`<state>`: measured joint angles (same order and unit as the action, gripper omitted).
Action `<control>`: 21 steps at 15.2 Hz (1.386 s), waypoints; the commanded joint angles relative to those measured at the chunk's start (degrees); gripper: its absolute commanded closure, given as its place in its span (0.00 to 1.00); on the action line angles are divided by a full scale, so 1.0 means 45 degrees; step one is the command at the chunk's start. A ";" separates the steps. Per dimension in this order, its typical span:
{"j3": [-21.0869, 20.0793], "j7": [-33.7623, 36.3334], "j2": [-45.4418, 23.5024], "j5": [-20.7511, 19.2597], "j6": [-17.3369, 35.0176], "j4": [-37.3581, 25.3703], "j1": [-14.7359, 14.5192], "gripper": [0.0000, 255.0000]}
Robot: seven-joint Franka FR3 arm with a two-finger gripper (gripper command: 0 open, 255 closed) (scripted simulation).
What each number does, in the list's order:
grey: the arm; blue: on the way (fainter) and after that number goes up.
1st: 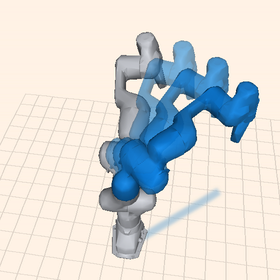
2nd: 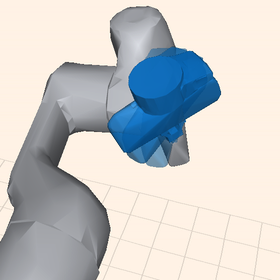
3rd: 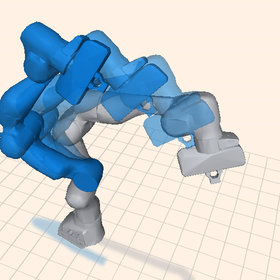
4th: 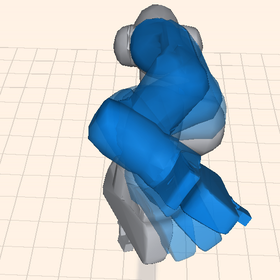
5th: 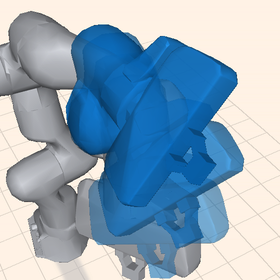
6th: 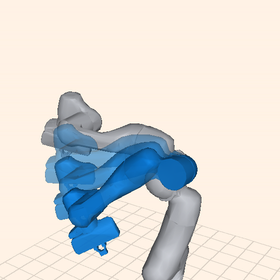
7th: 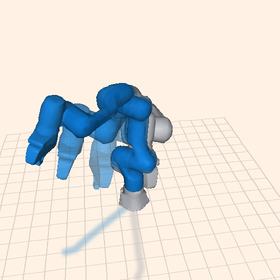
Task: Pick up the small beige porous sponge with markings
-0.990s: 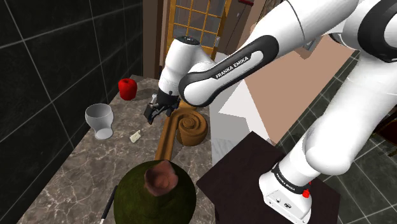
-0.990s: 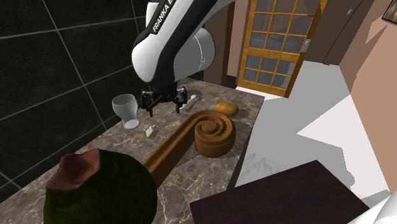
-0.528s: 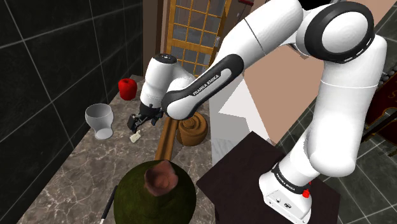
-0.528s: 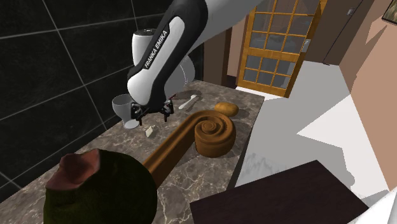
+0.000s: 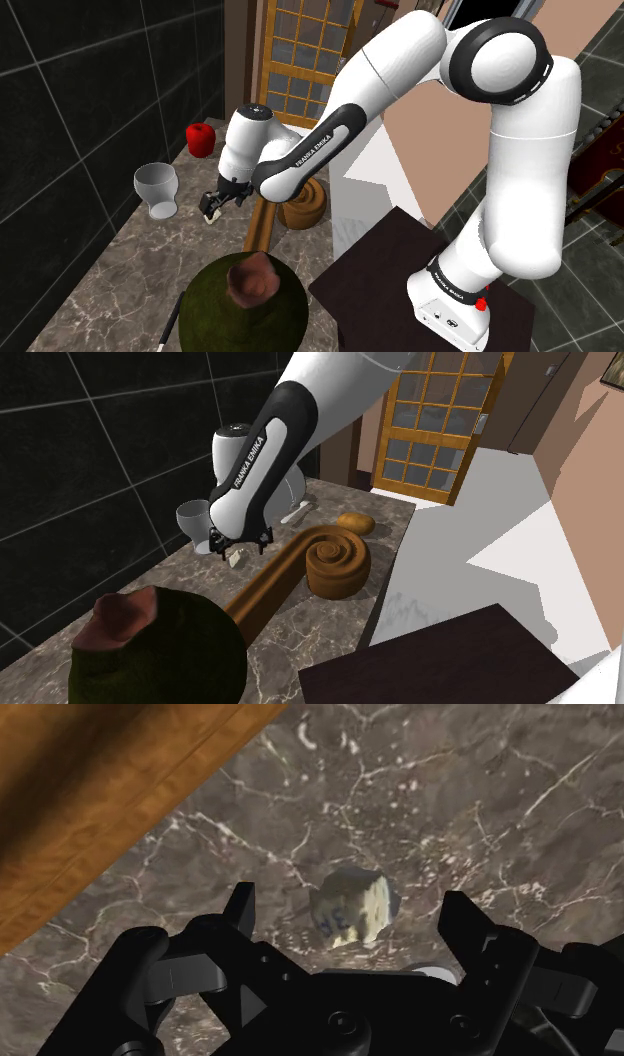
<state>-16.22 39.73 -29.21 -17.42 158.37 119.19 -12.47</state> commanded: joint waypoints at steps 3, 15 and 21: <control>0.0056 0.0051 -0.0083 -0.0058 0.0103 0.0008 -0.0051 1.00; -0.0260 -0.0175 0.0484 0.0251 -0.0403 0.0075 0.0188 1.00; -0.0686 -0.0535 0.1301 0.0750 -0.1165 0.0118 0.0514 1.00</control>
<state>-19.03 37.62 -23.89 -14.40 153.64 119.70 -10.41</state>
